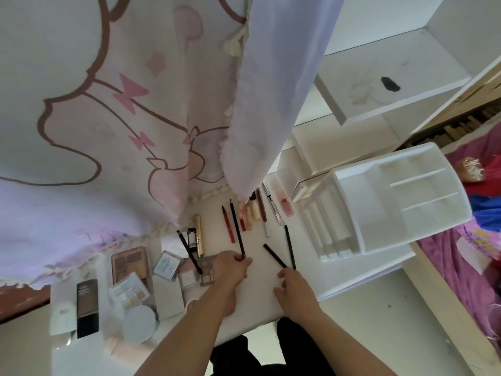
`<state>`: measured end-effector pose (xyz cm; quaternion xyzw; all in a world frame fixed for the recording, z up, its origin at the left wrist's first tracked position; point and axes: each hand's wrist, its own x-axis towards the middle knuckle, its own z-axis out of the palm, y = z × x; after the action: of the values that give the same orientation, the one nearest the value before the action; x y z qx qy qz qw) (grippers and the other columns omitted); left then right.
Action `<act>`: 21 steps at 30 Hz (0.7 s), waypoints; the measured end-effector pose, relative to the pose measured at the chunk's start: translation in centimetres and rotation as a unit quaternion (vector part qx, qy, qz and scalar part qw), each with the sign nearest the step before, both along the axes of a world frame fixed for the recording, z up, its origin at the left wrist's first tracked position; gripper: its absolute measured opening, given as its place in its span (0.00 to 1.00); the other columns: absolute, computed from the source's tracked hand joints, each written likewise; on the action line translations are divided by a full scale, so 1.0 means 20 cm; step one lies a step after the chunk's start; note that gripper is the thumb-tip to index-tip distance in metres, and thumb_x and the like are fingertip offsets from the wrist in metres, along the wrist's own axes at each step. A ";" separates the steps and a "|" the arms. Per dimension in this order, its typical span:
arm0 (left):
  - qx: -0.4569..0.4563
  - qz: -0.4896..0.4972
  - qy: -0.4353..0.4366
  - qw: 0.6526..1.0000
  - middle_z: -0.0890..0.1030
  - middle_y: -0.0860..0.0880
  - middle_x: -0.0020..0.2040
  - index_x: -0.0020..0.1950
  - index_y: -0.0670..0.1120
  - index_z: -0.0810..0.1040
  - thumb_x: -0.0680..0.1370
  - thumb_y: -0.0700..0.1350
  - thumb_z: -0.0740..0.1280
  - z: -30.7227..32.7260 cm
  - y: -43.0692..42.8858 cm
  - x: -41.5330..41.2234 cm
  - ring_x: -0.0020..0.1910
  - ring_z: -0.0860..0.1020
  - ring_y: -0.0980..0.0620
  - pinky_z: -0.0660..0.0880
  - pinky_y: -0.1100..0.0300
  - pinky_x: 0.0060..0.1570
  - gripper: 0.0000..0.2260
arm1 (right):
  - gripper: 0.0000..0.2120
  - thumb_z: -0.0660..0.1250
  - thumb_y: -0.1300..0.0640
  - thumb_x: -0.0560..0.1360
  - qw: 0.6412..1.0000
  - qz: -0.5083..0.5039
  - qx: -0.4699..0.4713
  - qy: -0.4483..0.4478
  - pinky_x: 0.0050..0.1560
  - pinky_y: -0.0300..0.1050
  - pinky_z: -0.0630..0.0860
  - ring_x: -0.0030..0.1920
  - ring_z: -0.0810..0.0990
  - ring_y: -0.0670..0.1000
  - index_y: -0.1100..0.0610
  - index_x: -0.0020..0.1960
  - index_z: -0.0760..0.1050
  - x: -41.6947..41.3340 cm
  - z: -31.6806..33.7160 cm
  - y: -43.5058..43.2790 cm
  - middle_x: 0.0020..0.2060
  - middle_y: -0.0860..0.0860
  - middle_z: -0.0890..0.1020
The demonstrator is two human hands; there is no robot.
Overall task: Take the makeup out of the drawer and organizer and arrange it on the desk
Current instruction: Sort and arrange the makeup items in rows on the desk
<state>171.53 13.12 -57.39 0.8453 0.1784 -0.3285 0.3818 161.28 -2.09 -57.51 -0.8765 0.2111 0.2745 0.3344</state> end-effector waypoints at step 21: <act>-0.208 0.161 -0.039 0.964 0.80 0.53 0.39 0.49 0.51 0.85 0.78 0.58 0.66 0.45 0.15 -0.05 0.34 0.74 0.54 0.70 0.60 0.35 0.14 | 0.05 0.63 0.51 0.82 0.969 -0.046 0.225 -0.092 0.45 0.35 0.77 0.40 0.82 0.43 0.50 0.53 0.75 0.23 0.43 0.14 0.43 0.48 0.84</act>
<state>170.51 16.21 -48.42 0.7195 0.2250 -0.2594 0.6036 165.83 0.65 -48.83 -0.7896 0.1526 0.2175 0.5531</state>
